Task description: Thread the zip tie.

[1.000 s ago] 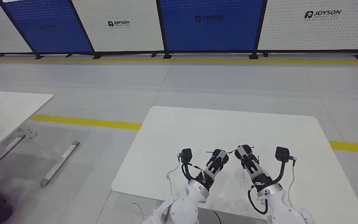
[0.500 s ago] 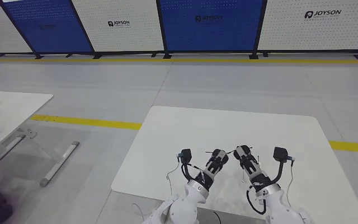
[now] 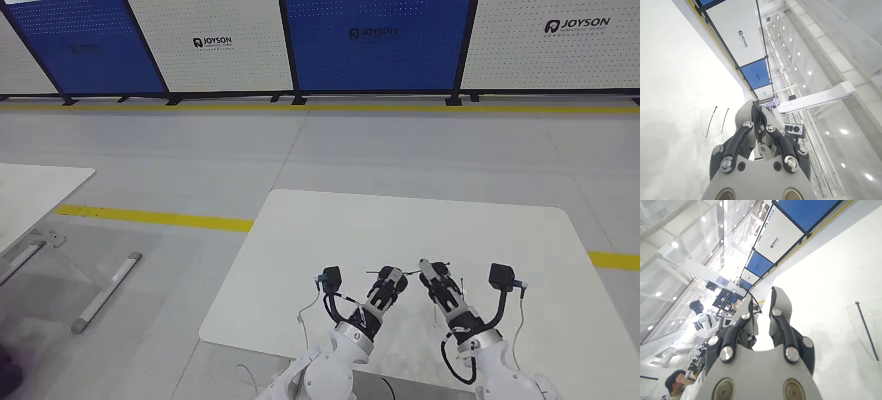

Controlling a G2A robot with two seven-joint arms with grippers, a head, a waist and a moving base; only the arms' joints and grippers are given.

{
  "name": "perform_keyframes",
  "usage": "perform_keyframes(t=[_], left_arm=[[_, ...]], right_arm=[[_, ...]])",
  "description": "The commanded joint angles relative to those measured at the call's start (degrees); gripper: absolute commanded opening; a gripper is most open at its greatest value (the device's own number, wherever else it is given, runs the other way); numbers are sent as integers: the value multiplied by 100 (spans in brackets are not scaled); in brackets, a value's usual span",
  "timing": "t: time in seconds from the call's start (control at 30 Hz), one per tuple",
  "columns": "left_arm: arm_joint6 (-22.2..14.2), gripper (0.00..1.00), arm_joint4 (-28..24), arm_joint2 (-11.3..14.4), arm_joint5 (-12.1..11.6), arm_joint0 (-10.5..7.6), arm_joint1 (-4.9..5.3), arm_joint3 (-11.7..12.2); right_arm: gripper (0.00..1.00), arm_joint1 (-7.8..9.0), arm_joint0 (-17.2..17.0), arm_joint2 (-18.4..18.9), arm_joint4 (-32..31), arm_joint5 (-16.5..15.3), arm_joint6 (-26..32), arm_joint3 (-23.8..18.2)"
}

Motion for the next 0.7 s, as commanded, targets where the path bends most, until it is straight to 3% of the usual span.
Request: perform_keyframes(t=[0.0,0.2,0.3,0.6,0.67], left_arm=[[44,0,-35,-1,7,-9,-7,-4],[290,0,-518,-57,-25,6,-54,-98],[359,0,-896,-131,-149,24,-75,-178],[339,0,-917,-134,-171,18,-76,-176],[341,0,-1092,-130,-223,28,-89,-178]], right_arm=[[100,1,-12,5,18,-21,4,-17],[100,8,-110,63,115,-54,-35,-83],[100,6,-218,167,416,5,-90,-99],[100,5,-219,177,465,-2,-106,-95],[100,18,-151,202,64,41,-181,-46]])
